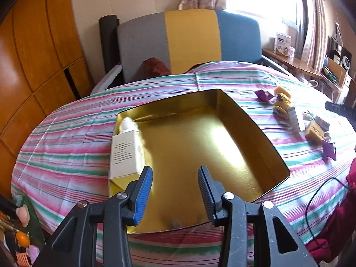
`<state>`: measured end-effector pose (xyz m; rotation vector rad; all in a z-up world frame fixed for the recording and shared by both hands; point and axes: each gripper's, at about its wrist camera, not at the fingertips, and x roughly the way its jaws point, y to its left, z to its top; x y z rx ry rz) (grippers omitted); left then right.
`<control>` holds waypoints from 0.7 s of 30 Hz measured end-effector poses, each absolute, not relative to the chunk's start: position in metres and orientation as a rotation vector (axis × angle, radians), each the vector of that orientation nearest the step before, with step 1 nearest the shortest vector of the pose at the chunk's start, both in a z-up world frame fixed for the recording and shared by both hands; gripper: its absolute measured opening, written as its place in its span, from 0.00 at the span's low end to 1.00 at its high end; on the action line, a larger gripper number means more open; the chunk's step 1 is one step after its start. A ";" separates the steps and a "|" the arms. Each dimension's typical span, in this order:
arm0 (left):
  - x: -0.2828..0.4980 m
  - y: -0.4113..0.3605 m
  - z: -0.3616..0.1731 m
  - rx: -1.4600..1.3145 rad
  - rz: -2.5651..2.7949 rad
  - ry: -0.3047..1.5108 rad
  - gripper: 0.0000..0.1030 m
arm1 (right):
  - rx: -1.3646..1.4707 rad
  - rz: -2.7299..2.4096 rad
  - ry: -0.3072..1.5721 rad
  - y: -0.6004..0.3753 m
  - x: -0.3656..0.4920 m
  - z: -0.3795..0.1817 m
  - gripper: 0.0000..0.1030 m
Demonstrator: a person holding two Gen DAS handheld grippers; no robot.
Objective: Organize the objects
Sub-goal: 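Move the left tool toward the green medicine box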
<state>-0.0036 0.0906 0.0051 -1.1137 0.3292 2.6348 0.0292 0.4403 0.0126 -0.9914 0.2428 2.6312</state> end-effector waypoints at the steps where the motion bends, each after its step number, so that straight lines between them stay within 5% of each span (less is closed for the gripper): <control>1: -0.003 0.094 0.005 -1.111 2.629 0.338 0.41 | -0.977 2.609 0.265 0.451 0.031 0.012 1.00; 21: -0.012 0.233 0.002 -1.101 2.200 0.380 0.41 | -0.826 2.342 0.842 0.553 0.064 -0.017 1.00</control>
